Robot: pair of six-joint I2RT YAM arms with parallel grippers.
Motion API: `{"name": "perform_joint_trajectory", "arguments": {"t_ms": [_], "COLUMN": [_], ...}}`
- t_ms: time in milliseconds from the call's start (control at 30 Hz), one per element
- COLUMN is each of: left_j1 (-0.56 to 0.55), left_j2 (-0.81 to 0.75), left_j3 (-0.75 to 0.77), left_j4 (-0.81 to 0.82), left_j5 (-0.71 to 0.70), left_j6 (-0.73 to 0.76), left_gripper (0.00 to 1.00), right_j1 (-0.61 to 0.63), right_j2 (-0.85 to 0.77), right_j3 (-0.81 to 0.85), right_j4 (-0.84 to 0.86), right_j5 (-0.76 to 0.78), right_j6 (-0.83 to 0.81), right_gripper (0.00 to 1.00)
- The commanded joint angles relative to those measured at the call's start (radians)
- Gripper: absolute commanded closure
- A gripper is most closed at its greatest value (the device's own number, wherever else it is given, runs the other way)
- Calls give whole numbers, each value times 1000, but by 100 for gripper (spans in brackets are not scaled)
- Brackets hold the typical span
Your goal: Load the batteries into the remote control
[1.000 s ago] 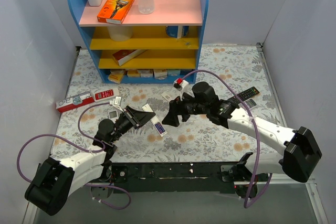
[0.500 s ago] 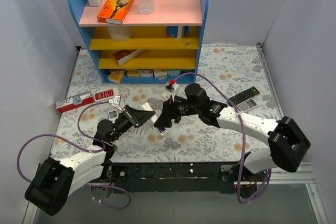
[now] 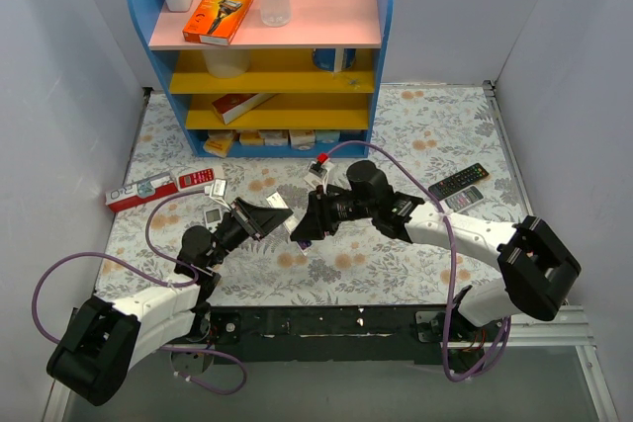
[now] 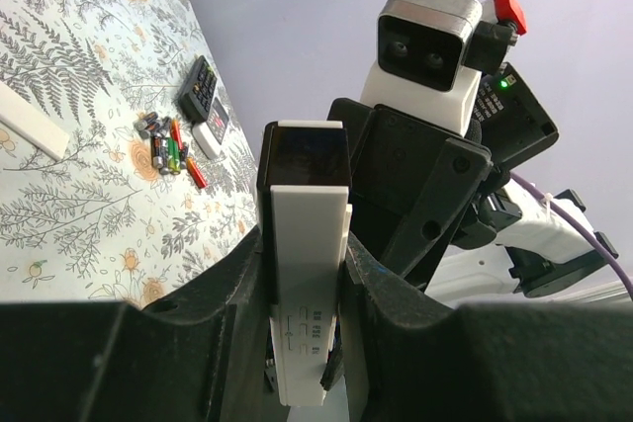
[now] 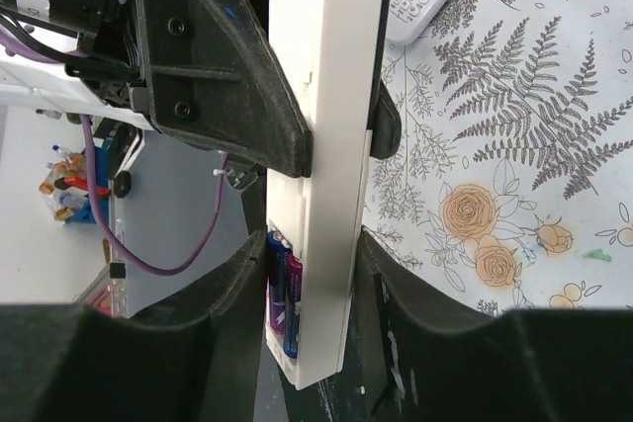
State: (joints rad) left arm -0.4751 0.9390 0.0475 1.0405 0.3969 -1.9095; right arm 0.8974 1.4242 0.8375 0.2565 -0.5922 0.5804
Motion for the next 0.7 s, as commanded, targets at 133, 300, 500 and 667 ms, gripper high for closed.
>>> {"name": "perform_joint_trajectory", "arguments": {"t_ms": [133,300,500,667], "left_j1": [-5,-5,-3,-3], "left_j2": [-23,-42,-74,-92], "left_j3": [5,25,34,57], "left_j4": [107,-28,-195,-329], "left_j5": [11,-22,-69,-112], "left_j6": [-23,12,52,86], "left_gripper": [100,100,100,100], "right_j1": [0,2,17,84], "right_j2": [-2,-36,-59,-39], "right_j3": [-8,49,107,175], "right_j4": [15,-88,-181,-255], "right_j5": [-14,73,237,385], "right_j6": [-37,-115,-203,-287], "right_gripper": [52,28,22,22]}}
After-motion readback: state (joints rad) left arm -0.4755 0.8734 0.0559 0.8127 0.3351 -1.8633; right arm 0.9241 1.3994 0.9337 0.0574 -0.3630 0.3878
